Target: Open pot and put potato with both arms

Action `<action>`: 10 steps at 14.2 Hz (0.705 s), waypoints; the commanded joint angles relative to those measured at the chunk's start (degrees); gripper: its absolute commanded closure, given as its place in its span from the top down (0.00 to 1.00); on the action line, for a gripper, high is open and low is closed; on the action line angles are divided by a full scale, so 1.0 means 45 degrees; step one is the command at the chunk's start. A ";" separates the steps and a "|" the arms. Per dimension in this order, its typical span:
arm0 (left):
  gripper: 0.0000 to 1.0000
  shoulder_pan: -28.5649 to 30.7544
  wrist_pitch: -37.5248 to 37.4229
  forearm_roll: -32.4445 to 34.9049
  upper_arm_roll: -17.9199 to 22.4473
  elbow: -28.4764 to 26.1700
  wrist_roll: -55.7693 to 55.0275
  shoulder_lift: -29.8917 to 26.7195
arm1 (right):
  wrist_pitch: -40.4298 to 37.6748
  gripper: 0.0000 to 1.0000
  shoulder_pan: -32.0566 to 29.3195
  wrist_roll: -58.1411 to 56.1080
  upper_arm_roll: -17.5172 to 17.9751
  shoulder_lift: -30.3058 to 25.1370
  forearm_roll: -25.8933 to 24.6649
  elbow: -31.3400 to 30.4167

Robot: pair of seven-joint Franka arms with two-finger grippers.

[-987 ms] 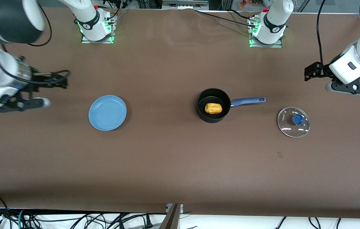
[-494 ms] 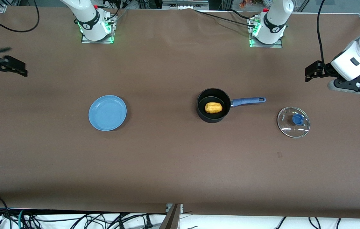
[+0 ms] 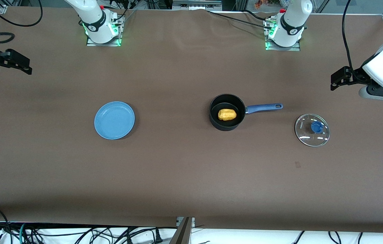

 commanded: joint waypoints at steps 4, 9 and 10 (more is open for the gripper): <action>1.00 -0.0108 -0.0208 -0.0380 -0.0109 0.0338 -0.0113 0.0046 | 0.0366 1.00 -0.0275 0.0470 0.0196 -0.0338 0.0219 -0.0787; 1.00 -0.0109 -0.0169 -0.0361 -0.0089 0.0357 -0.0113 0.0046 | 0.0405 1.00 -0.0235 0.0412 0.0215 -0.0182 0.0239 -0.0670; 1.00 -0.0108 -0.0169 -0.0360 -0.0089 0.0357 -0.0113 0.0065 | 0.0405 1.00 -0.0235 0.0411 0.0215 -0.0123 0.0258 -0.0592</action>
